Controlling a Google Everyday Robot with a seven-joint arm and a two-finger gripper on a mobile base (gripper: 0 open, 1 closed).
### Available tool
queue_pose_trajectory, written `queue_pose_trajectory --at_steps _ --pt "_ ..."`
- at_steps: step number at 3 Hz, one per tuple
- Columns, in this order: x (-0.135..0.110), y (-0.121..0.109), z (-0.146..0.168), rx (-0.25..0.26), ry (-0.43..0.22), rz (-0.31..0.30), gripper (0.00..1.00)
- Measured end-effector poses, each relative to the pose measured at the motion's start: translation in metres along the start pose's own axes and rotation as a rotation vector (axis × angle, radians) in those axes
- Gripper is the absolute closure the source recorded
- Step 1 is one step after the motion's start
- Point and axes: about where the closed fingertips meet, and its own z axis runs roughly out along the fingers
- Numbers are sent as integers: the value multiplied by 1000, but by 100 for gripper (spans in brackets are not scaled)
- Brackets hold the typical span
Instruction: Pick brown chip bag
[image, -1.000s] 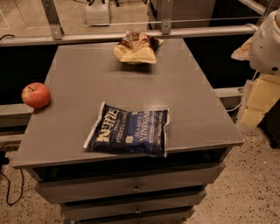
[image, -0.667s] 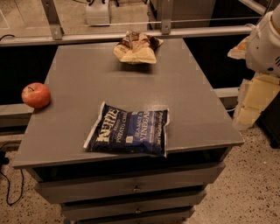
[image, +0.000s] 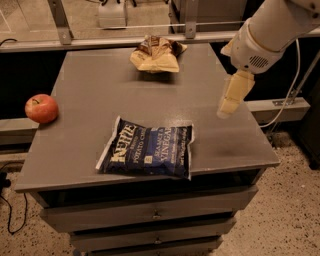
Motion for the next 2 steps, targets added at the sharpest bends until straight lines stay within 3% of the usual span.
queue_pose_trajectory --at_steps 2 --pt "-66 -103 86 92 -162 21 0"
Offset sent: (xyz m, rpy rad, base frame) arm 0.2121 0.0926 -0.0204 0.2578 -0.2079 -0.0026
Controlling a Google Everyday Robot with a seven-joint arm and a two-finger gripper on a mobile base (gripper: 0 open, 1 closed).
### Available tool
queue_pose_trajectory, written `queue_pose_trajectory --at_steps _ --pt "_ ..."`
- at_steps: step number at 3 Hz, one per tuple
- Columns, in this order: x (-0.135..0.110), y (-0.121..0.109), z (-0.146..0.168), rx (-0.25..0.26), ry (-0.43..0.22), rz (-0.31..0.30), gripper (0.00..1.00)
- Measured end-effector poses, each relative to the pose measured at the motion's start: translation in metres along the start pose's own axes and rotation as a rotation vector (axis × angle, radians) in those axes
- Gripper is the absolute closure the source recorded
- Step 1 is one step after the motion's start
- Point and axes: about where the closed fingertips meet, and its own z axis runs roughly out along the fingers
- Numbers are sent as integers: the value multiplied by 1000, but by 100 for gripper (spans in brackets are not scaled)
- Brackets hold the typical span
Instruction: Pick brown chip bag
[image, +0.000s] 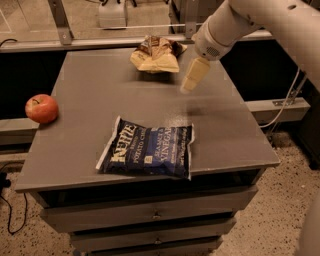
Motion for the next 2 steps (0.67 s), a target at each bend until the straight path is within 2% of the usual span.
queue_pose_trajectory --at_steps 1,2 --pt "-29 -38 34 46 -104 44 0" --pt "-45 -71 62 80 -169 115 0"
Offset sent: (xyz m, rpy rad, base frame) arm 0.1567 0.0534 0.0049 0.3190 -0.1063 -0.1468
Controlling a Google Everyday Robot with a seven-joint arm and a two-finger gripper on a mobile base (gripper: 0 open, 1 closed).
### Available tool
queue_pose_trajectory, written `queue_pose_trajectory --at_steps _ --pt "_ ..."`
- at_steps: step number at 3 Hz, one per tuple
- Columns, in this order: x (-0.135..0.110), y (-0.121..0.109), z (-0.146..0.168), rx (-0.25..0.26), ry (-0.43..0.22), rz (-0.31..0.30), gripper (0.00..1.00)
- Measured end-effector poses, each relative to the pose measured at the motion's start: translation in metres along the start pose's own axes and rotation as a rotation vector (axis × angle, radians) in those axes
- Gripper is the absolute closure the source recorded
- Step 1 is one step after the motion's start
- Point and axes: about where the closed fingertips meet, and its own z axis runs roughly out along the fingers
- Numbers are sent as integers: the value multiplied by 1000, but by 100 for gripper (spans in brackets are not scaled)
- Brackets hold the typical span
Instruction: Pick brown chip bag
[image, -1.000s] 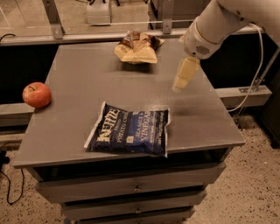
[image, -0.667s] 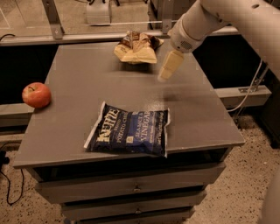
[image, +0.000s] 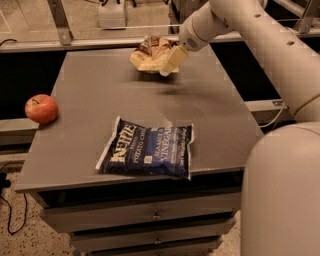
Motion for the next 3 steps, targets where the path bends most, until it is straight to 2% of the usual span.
queue_pose_trajectory --at_steps 1,2,3 --pt "-4 -15 28 0 -51 128 0" --pt "-3 -12 54 -32 -45 230 17" --pt "-1 -8 70 -52 -17 261 41"
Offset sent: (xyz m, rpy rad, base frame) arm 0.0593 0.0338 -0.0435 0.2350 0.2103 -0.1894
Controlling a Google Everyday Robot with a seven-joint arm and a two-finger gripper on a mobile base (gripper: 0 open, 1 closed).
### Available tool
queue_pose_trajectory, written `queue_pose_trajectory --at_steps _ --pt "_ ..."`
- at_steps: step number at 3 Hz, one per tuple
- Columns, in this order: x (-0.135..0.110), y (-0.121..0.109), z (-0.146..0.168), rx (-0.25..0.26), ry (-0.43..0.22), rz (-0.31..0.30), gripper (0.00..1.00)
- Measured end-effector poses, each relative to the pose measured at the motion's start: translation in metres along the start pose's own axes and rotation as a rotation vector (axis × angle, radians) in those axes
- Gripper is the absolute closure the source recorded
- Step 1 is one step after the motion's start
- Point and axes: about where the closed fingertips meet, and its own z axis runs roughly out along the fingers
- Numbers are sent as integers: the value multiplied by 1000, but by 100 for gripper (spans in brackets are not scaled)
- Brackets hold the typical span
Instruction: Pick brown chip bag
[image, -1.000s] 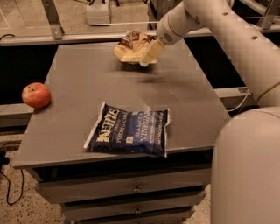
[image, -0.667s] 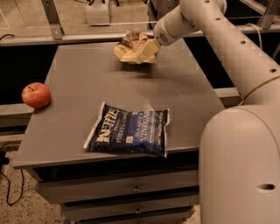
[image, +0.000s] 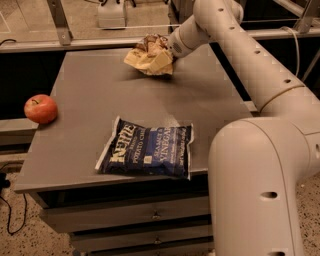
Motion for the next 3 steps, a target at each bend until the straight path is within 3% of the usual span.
queue_pose_trajectory --at_steps 1,2,3 --pt "-5 3 -2 12 25 -48 64" --pt "-23 12 -35 26 -19 -131 88" --pt "-45 37 -95 24 -130 -217 100"
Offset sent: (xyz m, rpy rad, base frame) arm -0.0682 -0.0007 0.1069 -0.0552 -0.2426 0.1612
